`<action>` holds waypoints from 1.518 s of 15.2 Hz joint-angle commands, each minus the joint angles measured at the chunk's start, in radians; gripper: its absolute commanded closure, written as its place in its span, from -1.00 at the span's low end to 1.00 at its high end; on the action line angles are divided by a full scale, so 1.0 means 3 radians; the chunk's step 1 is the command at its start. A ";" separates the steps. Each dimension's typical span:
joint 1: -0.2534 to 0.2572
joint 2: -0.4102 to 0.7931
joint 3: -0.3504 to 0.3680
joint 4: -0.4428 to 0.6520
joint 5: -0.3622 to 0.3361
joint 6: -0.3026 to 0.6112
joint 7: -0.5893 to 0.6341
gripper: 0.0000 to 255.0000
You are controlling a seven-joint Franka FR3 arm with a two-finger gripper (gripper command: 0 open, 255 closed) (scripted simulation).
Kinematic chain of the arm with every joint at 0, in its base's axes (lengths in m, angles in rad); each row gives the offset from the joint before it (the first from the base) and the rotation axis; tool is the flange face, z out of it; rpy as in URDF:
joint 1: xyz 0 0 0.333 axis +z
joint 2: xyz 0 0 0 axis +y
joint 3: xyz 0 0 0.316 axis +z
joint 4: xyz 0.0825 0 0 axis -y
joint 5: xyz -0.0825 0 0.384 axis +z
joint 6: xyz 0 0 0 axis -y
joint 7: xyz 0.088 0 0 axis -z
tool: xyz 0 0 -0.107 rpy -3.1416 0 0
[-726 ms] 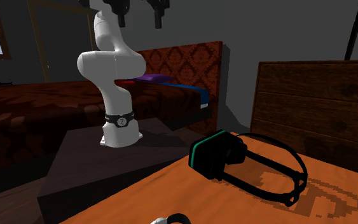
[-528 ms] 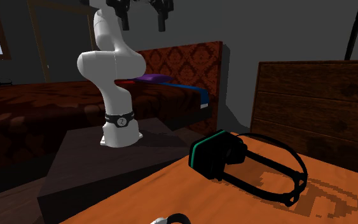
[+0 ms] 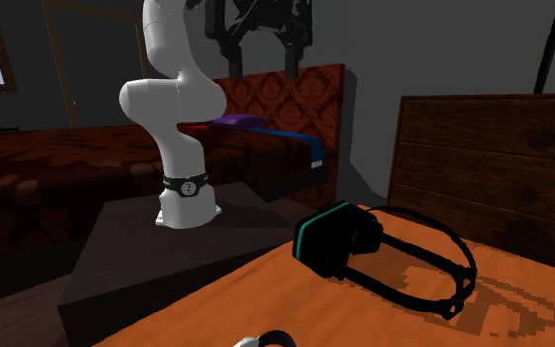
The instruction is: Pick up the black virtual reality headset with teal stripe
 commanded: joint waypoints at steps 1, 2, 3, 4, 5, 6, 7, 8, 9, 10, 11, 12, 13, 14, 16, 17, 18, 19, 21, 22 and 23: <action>0.0007 0.0212 0.0053 0.0028 -0.0023 0.0215 0.0021 -1.00; 0.0011 0.0327 0.0081 0.0070 -0.0039 0.0301 0.0037 -1.00; 0.0014 0.0444 0.0107 0.0117 -0.0059 0.0383 0.0054 -1.00; 0.0016 0.0562 0.0133 0.0168 -0.0081 0.0463 0.0073 -1.00; 0.0019 0.0681 0.0158 0.0224 -0.0106 0.0538 0.0094 -1.00; 0.0022 0.0801 0.0183 0.0284 -0.0135 0.0610 0.0116 -1.00; 0.0026 0.0923 0.0206 0.0348 -0.0167 0.0678 0.0140 -1.00; 0.0031 0.1045 0.0227 0.0417 -0.0202 0.0742 0.0165 -1.00; 0.0036 0.1168 0.0247 0.0490 -0.0240 0.0802 0.0192 -1.00; 0.0043 0.1292 0.0266 0.0567 -0.0281 0.0857 0.0220 -1.00; 0.0051 0.1417 0.0282 0.0649 -0.0324 0.0908 0.0249 -1.00; 0.0060 0.1542 0.0297 0.0736 -0.0370 0.0955 0.0279 -1.00; 0.0071 0.1668 0.0310 0.0826 -0.0418 0.0997 0.0309 -1.00; 0.0085 0.1795 0.0320 0.0922 -0.0468 0.1034 0.0339 -1.00; 0.0092 0.1850 0.0320 0.0926 -0.0488 0.1087 0.0353 -1.00; 0.0093 0.1868 0.0319 0.0901 -0.0494 0.1129 0.0357 -1.00; 0.0094 0.1886 0.0319 0.0877 -0.0500 0.1171 0.0361 -1.00; 0.0095 0.1905 0.0318 0.0853 -0.0506 0.1213 0.0366 -1.00; 0.0097 0.1945 0.0317 0.0809 -0.0519 0.1296 0.0376 -1.00; 0.0098 0.1978 0.0316 0.0775 -0.0530 0.1362 0.0384 -1.00; 0.0098 0.1978 0.0316 0.0774 -0.0529 0.1362 0.0383 -1.00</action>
